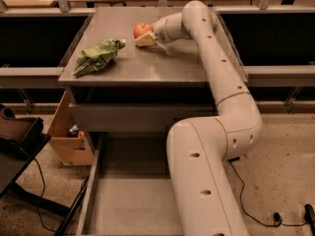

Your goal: Place apple into middle drawer

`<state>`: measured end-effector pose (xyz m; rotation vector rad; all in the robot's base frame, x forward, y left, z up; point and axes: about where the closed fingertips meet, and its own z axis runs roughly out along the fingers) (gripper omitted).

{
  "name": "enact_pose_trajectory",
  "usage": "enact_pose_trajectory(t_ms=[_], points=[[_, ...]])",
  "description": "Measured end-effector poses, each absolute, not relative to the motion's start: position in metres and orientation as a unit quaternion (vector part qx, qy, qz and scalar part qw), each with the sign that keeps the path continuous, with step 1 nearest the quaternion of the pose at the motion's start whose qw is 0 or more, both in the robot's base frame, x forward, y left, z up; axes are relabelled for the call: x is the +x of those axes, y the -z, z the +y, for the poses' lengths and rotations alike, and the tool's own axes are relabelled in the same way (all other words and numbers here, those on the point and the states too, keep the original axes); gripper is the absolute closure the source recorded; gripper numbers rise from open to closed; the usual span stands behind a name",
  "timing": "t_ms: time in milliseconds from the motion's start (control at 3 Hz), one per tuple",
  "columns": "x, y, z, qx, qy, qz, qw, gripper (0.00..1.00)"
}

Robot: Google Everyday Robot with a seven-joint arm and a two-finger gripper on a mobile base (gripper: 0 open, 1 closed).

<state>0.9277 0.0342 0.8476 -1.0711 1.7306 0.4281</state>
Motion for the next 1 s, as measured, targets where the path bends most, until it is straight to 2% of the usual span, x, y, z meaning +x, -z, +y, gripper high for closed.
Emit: enact_pose_trajectory(t_ms=[333, 1000], points=[[0.928, -0.848, 0.034, -0.444, -0.177, 0.718, 0.506, 0.96], [0.899, -0.927, 0.0, -0.472, -0.1, 0.727, 0.489, 1.0]])
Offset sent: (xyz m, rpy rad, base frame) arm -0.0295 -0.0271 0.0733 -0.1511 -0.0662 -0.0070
